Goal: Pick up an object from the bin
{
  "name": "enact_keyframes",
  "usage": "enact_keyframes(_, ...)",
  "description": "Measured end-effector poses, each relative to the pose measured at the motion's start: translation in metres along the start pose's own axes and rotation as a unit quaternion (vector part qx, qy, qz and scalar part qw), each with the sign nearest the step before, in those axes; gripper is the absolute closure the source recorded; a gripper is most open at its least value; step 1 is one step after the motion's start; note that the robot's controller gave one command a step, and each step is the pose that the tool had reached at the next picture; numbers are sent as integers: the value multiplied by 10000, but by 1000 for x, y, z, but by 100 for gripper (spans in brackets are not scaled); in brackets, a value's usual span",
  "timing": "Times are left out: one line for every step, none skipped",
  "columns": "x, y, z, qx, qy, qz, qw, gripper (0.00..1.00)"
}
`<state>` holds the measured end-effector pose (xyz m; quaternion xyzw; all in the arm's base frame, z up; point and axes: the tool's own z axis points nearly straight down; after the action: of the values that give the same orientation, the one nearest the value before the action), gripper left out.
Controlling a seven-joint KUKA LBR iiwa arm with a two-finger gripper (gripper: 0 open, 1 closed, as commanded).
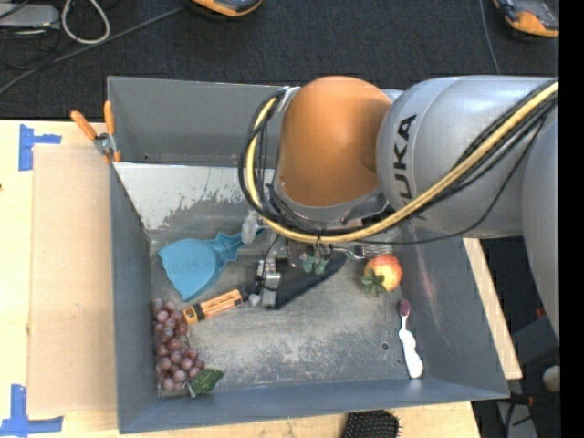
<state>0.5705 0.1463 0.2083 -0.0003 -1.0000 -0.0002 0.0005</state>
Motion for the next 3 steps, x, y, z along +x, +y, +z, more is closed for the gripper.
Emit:
enact_keyframes(-25, -63, 49, -5, -4, -269, 9996, 0)
enact_keyframes(-38, -49, 100, 0, -28, -310, 9995, 0)
enact_keyframes(-33, -50, 122, -28, -7, 82, 10000, 0)
